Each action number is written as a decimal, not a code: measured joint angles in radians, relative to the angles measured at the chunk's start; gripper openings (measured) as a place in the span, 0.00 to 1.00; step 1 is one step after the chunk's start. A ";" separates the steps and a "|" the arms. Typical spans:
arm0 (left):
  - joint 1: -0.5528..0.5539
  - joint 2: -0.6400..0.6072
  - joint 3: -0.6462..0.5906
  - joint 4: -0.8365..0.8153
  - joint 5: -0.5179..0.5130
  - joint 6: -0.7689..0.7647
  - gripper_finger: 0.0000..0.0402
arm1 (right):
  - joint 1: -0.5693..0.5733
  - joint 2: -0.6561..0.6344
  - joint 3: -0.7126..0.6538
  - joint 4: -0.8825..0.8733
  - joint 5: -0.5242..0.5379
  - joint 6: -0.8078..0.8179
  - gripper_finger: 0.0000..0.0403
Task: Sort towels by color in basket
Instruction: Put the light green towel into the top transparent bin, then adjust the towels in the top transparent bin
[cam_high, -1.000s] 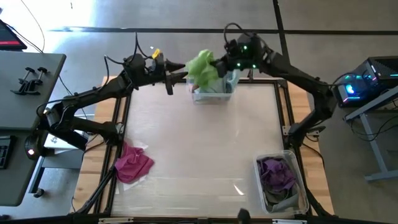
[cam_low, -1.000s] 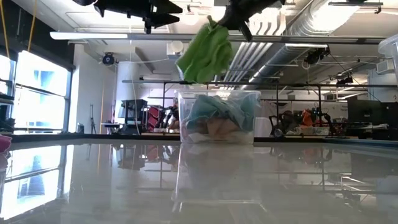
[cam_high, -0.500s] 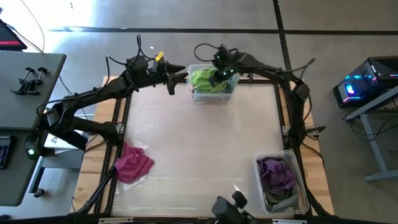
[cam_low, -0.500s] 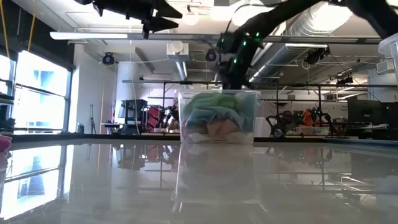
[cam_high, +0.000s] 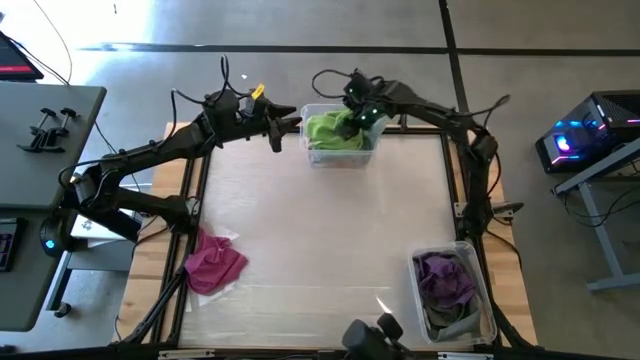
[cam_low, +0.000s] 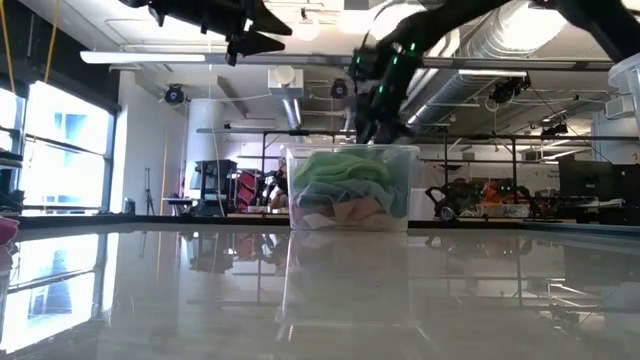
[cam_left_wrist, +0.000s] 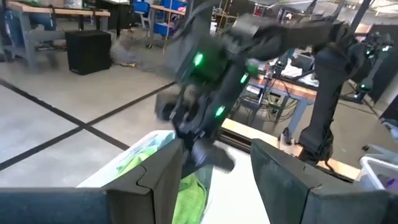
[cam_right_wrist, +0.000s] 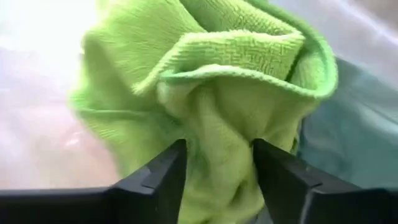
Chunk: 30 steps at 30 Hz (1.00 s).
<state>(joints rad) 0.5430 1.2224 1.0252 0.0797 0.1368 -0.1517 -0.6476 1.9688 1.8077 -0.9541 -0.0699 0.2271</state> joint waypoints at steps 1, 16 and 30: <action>0.000 0.000 0.000 0.000 0.000 0.005 0.45 | 0.000 -0.010 0.018 -0.025 -0.010 0.001 0.47; 0.009 -0.064 0.000 -0.302 0.002 -0.111 0.45 | -0.002 -0.036 0.222 -0.583 0.094 -0.083 0.29; 0.061 -0.066 0.000 -0.351 0.005 -0.056 0.45 | -0.345 -0.317 -0.113 -0.427 0.065 -0.109 0.26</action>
<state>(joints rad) 0.6035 1.1568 1.0256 -0.2708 0.1414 -0.2082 -0.9924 1.6523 1.6948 -1.3807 -0.0047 0.1186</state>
